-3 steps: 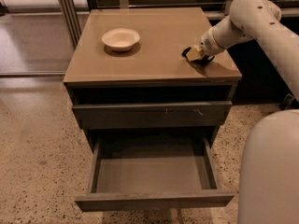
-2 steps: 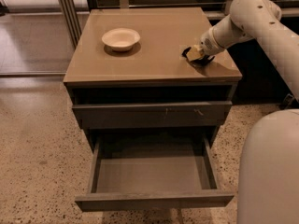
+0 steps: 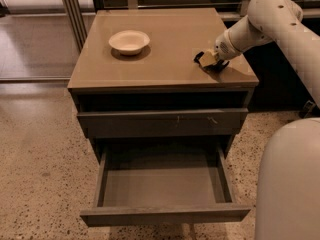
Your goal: Place rxbar chocolate into middle drawer
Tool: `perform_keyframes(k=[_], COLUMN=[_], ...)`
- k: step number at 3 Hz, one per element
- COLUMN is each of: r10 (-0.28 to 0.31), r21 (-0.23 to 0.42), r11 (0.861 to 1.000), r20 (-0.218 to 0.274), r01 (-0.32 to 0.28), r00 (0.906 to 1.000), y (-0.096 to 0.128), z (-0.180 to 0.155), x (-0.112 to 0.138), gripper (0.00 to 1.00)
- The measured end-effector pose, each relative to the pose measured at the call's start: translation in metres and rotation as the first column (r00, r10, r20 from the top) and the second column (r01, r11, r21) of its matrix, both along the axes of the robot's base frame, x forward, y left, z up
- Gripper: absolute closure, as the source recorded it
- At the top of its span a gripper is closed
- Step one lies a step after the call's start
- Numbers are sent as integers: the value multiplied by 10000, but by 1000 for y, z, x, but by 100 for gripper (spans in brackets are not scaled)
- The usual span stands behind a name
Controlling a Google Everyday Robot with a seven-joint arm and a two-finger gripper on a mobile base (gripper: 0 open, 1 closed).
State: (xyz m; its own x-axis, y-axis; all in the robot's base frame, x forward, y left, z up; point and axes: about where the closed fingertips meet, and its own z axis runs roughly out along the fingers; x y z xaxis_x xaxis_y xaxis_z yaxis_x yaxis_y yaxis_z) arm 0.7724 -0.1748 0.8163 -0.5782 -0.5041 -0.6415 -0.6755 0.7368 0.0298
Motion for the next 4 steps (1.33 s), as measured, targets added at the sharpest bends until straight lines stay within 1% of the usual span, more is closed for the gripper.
perform_keyframes(k=[1, 2, 3, 4], r10=[461, 1178, 2123, 2124], r21=[-352, -665, -949, -949], r11=[9983, 9909, 9720, 9720], r20=[59, 48, -369, -370], r01=[-459, -1173, -2149, -2150], r00=[9989, 9930, 9765, 9765], y=[10, 21, 31, 31], z=[1, 23, 46, 46], x=[-2, -15, -42, -42], gripper=[100, 100, 100, 100])
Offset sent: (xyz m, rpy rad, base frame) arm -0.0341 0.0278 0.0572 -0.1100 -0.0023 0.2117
